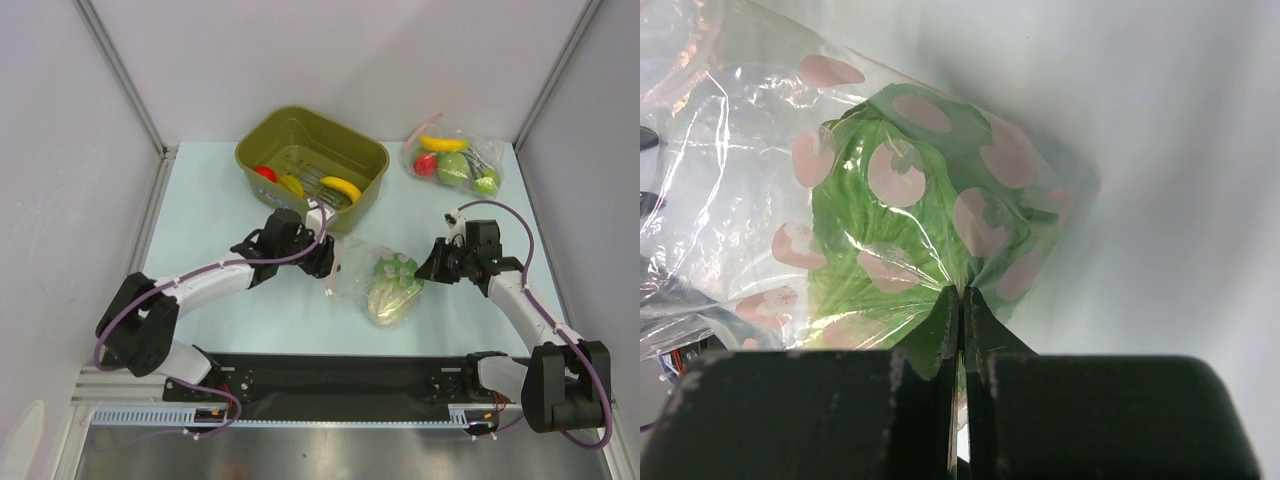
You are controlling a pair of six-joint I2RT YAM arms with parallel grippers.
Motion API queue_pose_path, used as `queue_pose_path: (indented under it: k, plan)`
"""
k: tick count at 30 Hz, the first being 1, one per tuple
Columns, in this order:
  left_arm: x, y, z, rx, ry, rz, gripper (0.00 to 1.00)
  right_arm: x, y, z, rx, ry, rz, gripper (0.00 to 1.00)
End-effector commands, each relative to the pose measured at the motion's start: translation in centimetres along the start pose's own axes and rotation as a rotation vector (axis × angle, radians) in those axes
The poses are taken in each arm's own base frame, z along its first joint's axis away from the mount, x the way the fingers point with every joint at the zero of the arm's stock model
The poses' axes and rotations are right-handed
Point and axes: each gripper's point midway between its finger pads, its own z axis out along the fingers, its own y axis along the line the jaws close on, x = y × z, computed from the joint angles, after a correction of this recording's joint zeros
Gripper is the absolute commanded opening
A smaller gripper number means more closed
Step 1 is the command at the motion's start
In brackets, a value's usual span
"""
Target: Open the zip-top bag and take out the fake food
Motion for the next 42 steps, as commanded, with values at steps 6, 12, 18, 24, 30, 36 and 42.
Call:
queue_pose_path:
  k: [6, 12, 18, 24, 30, 36, 42]
  plan:
    - [1.5, -3.9, 3.2, 0.248, -0.036, 0.019, 0.50, -1.4, 0.7, -0.6, -0.008, -0.037, -0.010, 0.00]
    - [2.8, -7.1, 4.4, 0.375, -0.037, 0.025, 0.50, -1.0, 0.6, -0.3, 0.000, -0.032, 0.009, 0.00]
    - [2.7, -9.4, 5.1, 0.442, -0.068, 0.013, 0.51, -0.4, 1.1, 0.4, -0.004, -0.010, 0.012, 0.00]
    - [2.6, -9.6, 5.7, 0.465, -0.127, -0.079, 0.52, 0.0, 1.4, 0.5, -0.001, 0.002, 0.007, 0.00]
    - [3.1, -9.8, 6.2, 0.498, -0.162, -0.169, 0.56, 0.6, 1.2, 0.4, 0.005, 0.007, 0.012, 0.00]
    - [1.9, -11.1, 5.5, 0.566, -0.227, -0.209, 0.63, 0.8, 1.1, 0.3, 0.008, 0.010, 0.012, 0.00]
    - [1.5, -11.8, 6.3, 0.546, -0.223, -0.201, 0.69, 1.0, 1.1, 0.4, 0.006, 0.013, 0.013, 0.00]
